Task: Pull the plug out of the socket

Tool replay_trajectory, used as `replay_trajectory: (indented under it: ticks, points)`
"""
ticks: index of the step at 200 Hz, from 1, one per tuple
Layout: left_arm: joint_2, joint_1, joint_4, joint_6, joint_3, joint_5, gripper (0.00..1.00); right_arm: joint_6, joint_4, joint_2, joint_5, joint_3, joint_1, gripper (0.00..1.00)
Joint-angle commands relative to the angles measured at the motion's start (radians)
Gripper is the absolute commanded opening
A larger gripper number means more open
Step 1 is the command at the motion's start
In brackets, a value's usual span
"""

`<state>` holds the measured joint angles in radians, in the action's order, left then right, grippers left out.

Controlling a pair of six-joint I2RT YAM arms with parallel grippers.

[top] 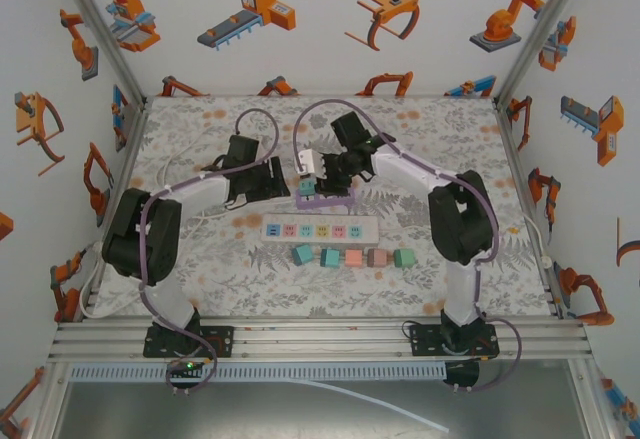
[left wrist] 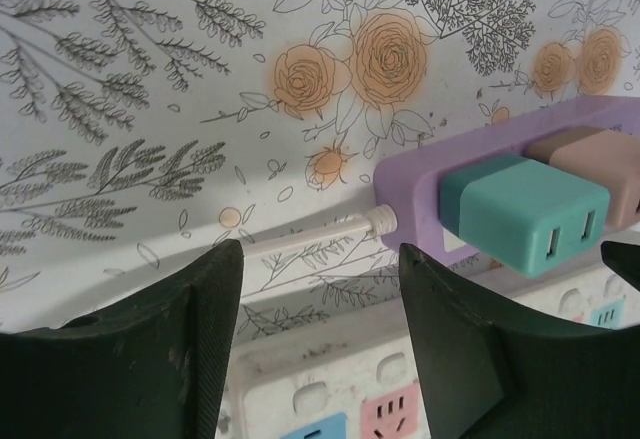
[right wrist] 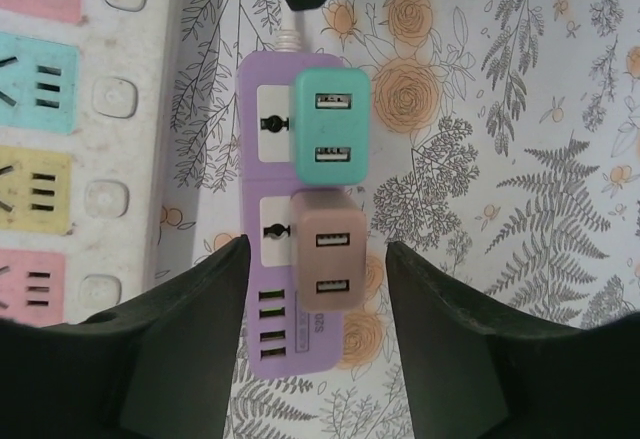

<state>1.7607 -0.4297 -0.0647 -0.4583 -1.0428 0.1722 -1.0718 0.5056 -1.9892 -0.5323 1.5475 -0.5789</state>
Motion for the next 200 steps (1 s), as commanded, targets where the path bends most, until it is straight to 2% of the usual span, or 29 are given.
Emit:
replay_trajectory:
  ticks: [1, 48, 133, 200]
  points:
    - [0.017, -0.007, 0.029, 0.000, -0.037, 0.051, 0.60, -0.014, 0.041, -0.027, -0.032, 0.041, 0.005, 0.51]
    - [0.078, -0.018, 0.038, 0.006, -0.069, 0.096, 0.60, -0.014, 0.061, -0.072, -0.030, 0.068, 0.005, 0.45]
    - [0.156, -0.057, -0.127, 0.097, -0.151, 0.019, 0.50, -0.015, 0.100, -0.118, -0.044, 0.122, 0.006, 0.32]
    - [0.169, -0.063, -0.161, 0.132, -0.122, 0.010, 0.50, -0.002, 0.132, -0.119, -0.068, 0.172, 0.008, 0.22]
